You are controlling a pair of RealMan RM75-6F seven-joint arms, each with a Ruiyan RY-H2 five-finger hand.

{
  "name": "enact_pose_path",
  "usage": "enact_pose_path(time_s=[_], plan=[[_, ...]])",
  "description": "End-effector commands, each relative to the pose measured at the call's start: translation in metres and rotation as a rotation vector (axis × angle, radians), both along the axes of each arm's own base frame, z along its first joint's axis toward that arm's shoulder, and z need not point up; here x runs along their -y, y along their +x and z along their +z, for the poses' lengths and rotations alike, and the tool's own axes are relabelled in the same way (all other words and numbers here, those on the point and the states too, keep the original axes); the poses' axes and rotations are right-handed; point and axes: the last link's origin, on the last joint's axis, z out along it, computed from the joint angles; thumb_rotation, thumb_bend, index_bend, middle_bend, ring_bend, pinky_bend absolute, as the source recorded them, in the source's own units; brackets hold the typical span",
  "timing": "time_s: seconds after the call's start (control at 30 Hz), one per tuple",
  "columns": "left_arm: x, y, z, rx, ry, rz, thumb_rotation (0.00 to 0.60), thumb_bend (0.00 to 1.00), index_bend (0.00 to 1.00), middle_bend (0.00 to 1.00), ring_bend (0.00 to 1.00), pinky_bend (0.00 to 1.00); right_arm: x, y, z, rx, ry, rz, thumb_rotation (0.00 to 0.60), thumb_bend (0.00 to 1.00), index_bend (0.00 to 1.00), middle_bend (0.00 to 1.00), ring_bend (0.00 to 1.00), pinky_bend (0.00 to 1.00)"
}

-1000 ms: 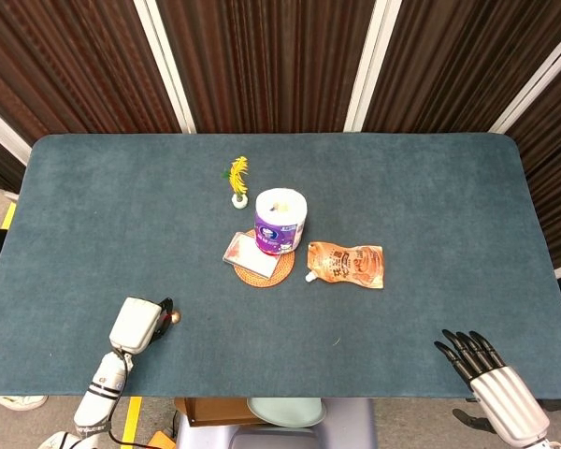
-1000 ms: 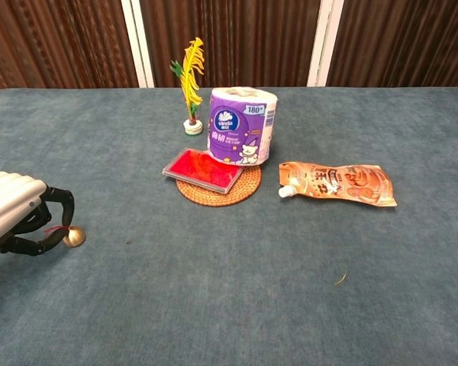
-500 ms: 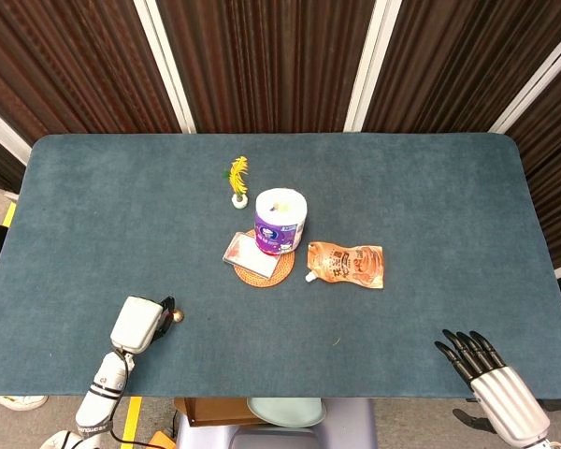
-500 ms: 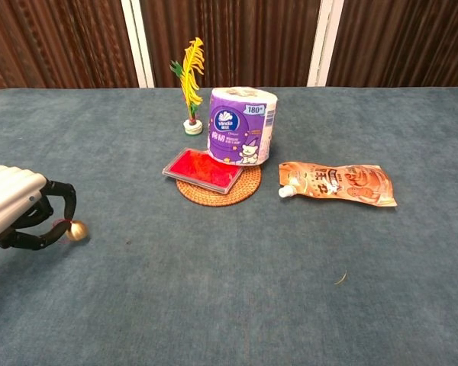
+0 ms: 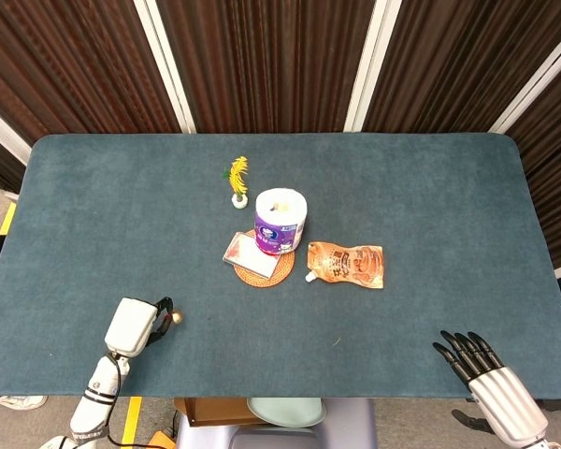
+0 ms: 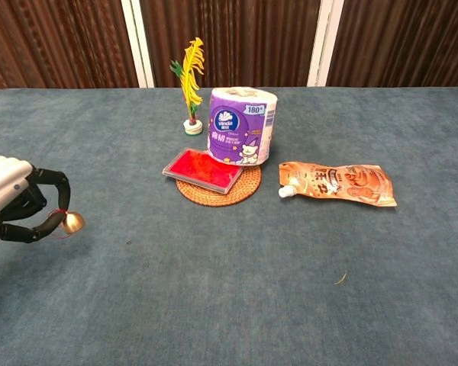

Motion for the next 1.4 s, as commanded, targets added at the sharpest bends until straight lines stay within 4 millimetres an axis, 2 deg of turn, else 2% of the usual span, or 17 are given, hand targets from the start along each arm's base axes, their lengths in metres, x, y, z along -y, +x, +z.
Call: enact_pose_path(time_s=[0.03,0.43,0.67,0.9,1.0,1.13,1.3,1.37,1.4], plan=[[-0.02,-0.002,0.007,-0.008,0.035,0.038,0.6,0.48,0.88,1.0,0.93,1.0,0.003,0.0,-0.001,-0.003,0.001,-0.005,0.6,0.19,0.0,0.0,0.0,0.0],[-0.014,-0.01,-0.005,-0.076,0.012,0.036,0.6,0.47,0.87,1.0,0.93,1.0,0.002,0.001,-0.001,0.001,0.004,-0.001,0.6,0.19,0.0,0.0,0.0,0.0],[-0.014,-0.013,-0.012,-0.118,0.004,0.045,0.6,0.45,0.83,1.0,0.93,1.0,0.002,0.0,0.001,0.008,0.002,-0.001,0.6,0.19,0.0,0.0,0.0,0.0],[-0.012,-0.014,-0.016,-0.139,-0.019,0.055,0.6,0.44,0.58,1.0,0.94,1.0,0.002,0.0,0.001,0.008,0.001,-0.002,0.6,0.19,0.0,0.0,0.0,0.0],[-0.011,-0.013,-0.015,-0.135,-0.017,0.056,0.6,0.43,0.41,1.0,0.94,1.0,0.002,0.0,0.002,0.009,0.0,-0.003,0.6,0.19,0.0,0.0,0.0,0.0],[-0.009,-0.011,-0.01,-0.121,-0.027,0.065,0.6,0.43,0.23,1.0,0.94,1.0,0.002,0.001,0.002,0.01,0.0,-0.002,0.6,0.19,0.0,0.0,0.0,0.0],[0.001,-0.007,0.0,-0.106,-0.086,0.105,0.6,0.42,0.1,1.0,0.95,1.0,0.001,0.001,0.002,0.012,-0.004,0.001,0.6,0.19,0.0,0.0,0.0,0.0],[0.011,-0.002,0.017,-0.072,-0.078,0.104,0.6,0.42,0.07,0.94,0.91,1.0,0.001,0.001,0.004,0.016,-0.007,0.002,0.6,0.19,0.0,0.0,0.0,0.0],[0.018,-0.001,0.028,-0.058,-0.068,0.102,0.6,0.42,0.06,0.84,0.85,0.99,0.0,0.001,0.005,0.019,-0.01,0.002,0.6,0.19,0.0,0.0,0.0,0.0]])
